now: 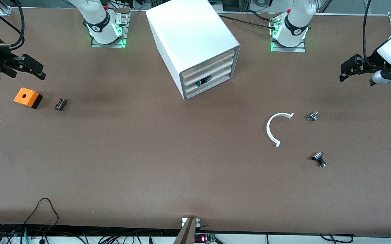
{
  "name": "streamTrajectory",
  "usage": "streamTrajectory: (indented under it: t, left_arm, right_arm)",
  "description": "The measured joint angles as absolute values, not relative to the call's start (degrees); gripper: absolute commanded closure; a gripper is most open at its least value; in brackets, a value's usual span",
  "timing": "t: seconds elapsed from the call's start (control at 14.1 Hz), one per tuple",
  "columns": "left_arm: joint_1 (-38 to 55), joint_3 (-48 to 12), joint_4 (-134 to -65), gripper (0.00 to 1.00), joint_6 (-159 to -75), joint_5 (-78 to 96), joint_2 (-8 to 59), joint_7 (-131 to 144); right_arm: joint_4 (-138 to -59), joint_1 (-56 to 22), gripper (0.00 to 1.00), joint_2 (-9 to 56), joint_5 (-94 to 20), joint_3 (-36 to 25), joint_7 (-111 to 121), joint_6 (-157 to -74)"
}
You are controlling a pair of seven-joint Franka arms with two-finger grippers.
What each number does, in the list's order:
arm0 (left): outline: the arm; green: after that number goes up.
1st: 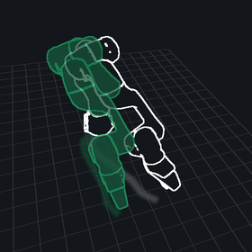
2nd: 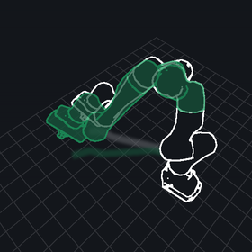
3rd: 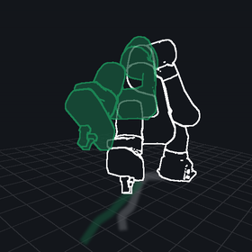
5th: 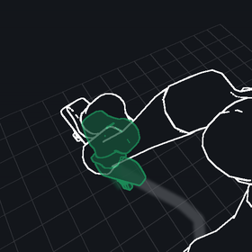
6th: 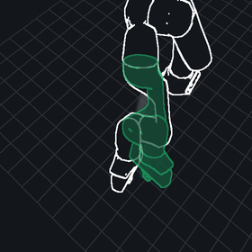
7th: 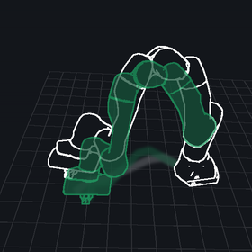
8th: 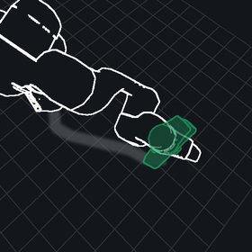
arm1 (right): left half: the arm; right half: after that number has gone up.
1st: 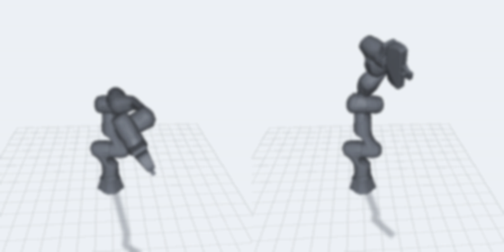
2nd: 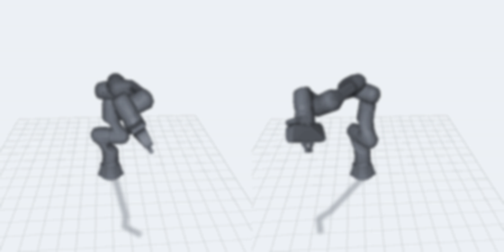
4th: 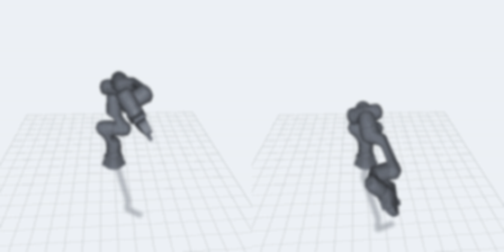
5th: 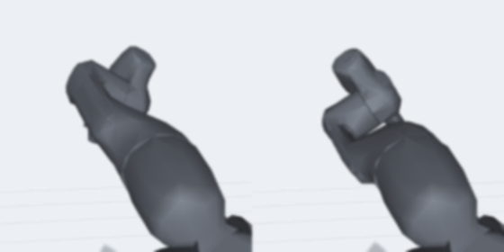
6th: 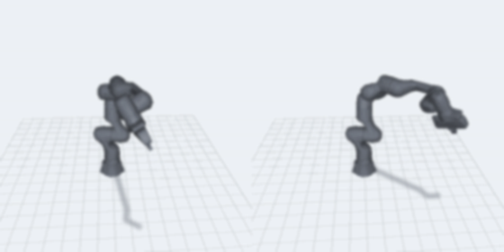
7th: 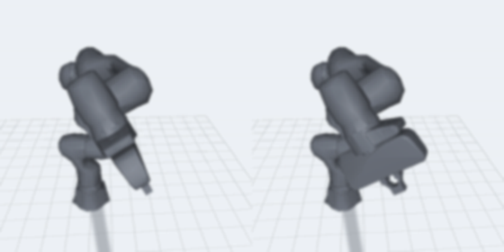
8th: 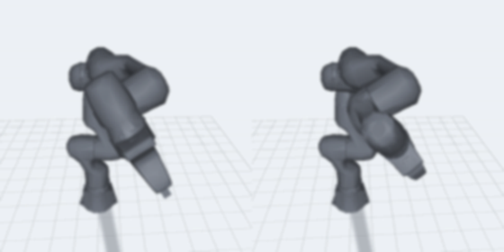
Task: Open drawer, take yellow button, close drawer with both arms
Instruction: 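Move the left gripper toward the drawer handle while the right gripper rises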
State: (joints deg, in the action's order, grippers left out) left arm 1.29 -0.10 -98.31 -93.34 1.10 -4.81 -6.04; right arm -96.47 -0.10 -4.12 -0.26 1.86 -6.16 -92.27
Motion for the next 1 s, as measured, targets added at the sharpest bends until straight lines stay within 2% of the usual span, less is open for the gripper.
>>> streamTrajectory:
  t: [1.0]
  left_arm:
    - [1.3,-0.1,-98.3,0.01,-92.9,1.1,-4.8,-6.1]
  right_arm:
    - [-96.5,-0.1,0.0,-2.3,0.2,2.1,-6.0,-88.9]
